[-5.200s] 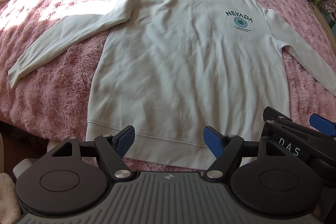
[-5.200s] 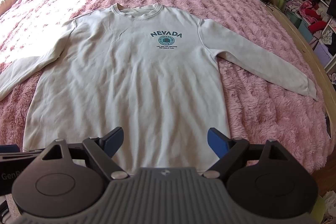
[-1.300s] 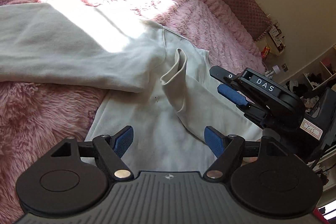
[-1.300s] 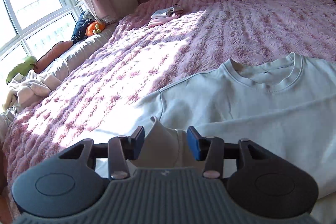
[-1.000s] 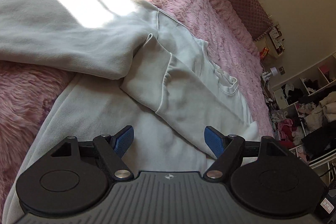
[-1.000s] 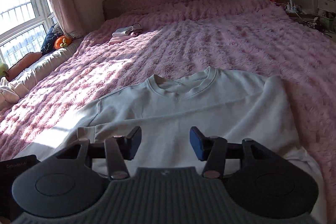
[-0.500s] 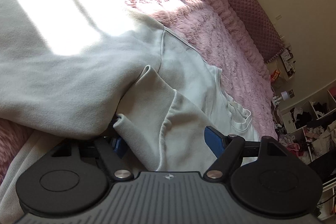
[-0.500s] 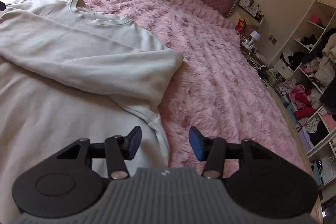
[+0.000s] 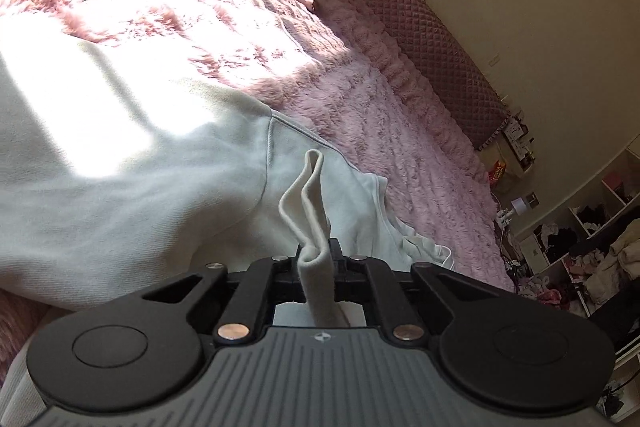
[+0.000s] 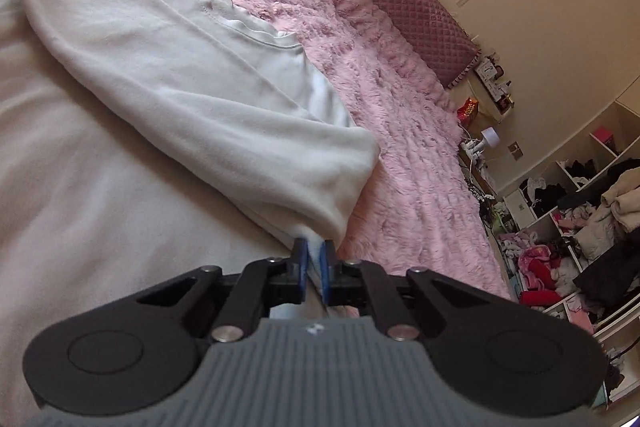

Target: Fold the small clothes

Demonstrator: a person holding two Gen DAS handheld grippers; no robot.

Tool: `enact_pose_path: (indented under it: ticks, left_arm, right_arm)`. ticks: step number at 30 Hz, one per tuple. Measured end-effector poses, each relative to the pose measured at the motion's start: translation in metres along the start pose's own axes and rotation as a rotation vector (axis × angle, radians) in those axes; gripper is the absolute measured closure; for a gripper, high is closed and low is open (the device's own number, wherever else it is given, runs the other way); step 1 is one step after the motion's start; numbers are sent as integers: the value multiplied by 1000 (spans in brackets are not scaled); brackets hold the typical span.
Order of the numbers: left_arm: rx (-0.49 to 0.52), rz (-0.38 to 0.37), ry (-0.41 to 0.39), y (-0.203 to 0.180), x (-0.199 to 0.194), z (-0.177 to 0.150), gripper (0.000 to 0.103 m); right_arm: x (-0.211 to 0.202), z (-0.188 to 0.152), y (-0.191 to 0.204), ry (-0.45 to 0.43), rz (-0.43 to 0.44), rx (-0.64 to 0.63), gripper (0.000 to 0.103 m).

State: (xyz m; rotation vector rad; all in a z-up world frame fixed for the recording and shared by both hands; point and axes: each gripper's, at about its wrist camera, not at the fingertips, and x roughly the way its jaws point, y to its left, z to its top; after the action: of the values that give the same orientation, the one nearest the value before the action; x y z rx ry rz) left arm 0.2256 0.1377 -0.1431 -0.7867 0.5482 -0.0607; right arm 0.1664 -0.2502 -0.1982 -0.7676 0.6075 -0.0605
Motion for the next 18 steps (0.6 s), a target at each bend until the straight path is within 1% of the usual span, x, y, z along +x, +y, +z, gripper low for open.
enact_pose_path:
  ticks: [2, 3, 4, 5, 6, 8, 11, 13, 15, 16, 18]
  left_arm:
    - [-9, -38, -85, -4, -23, 3, 96]
    - [-12, -44, -123, -5, -33, 2, 96]
    - [-15, -26, -153, -4, -42, 1, 96]
    - [-21, -12, -154, -2, -44, -1, 97]
    - [-34, -4, -131, 4, -42, -2, 97]
    - [-55, 34, -58, 15, -32, -7, 97]
    - [-79, 72, 20, 32, -18, -16, 95]
    - [-103, 89, 45, 42, -15, -16, 92]
    - [-124, 75, 42, 46, -20, -15, 88]
    - [-123, 79, 33, 46, -25, -13, 86]
    - [-106, 77, 2, 42, -37, -7, 84]
  right_arm:
    - [-9, -2, -8, -12, -11, 30, 103]
    - [-14, -3, -13, -17, -11, 49, 103]
    - [-17, -4, -16, -13, -18, 60, 103]
    - [-19, -8, -19, 1, -28, 69, 103]
    - [-18, -12, -20, 23, -22, 73, 103]
    - [-15, -22, -21, 59, -10, 89, 103]
    - [-22, -22, -23, 43, -4, 104, 103]
    - [-28, -15, -23, 15, 5, 113, 103]
    - [-32, -3, -20, -19, 31, 114, 103]
    - [-33, 3, -19, -30, 40, 118, 103]
    - [-33, 15, -16, -38, 75, 142, 102]
